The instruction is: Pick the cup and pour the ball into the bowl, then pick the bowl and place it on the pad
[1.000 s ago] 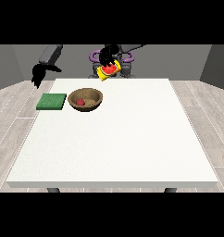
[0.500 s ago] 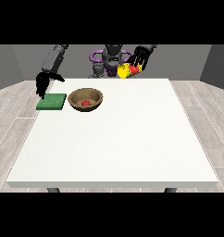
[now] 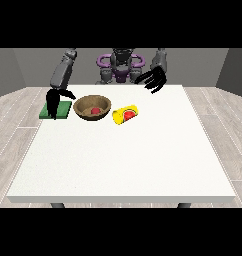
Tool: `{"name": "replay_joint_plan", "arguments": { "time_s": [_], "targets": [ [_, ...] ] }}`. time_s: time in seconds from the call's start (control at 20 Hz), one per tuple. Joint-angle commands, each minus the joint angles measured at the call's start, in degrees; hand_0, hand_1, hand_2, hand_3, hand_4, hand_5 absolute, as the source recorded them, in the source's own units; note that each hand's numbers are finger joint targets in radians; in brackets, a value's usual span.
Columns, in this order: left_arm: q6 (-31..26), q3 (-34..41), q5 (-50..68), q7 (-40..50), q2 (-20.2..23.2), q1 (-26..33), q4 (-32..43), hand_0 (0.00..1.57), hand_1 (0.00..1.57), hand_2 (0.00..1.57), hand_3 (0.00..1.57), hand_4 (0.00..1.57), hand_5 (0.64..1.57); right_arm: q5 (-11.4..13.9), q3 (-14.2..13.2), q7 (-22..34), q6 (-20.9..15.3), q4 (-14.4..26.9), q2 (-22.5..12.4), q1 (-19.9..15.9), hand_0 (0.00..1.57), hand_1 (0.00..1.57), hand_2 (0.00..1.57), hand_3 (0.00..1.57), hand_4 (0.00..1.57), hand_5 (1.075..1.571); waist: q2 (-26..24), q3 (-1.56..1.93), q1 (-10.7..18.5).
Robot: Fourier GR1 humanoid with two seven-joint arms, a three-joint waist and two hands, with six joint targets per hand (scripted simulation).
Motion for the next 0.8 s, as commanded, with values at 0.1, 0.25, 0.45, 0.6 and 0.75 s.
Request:
{"name": "replay_joint_plan", "arguments": {
  "time_s": [0.1,0.25,0.45,0.6,0.75],
  "targets": [
    [-2.2,4.2,13.3,-9.8,-0.7,6.0,2.8,0.00,0.00,0.00,0.00,0.00,1.518,1.4,3.3,0.0,-1.5,-2.3,5.3,0.9,0.00,0.00,0.00,0.00,0.29,1.553,0.4,0.14,-3.2],
    [-2.6,4.7,13.3,-10.2,-0.6,6.9,5.0,0.00,0.00,0.00,0.00,0.00,1.519,2.7,5.3,1.0,-1.6,-1.6,6.0,0.6,0.00,0.00,0.00,0.00,0.11,1.541,-2.1,0.21,-5.0],
    [-2.0,3.5,15.2,-10.5,-0.6,7.5,5.1,0.00,0.00,0.00,0.00,0.00,1.531,4.3,7.1,0.4,-4.6,-0.1,8.7,-0.1,0.00,0.00,0.00,0.00,0.00,1.544,-3.8,0.23,-5.3],
    [-5.1,5.9,14.7,-8.1,1.2,6.4,4.1,0.00,0.00,0.00,0.00,0.00,1.537,2.8,5.7,-2.3,0.0,2.4,7.1,2.9,0.00,0.00,0.00,0.00,0.09,1.540,-3.8,0.25,-5.7],
    [-3.9,3.7,13.6,-8.9,0.3,5.4,2.2,0.00,0.00,0.00,0.00,0.00,1.549,3.0,5.2,-3.3,-4.9,4.5,9.2,-1.6,0.00,0.00,0.00,0.00,0.25,1.550,-1.2,0.26,-2.8]
  ]
}}
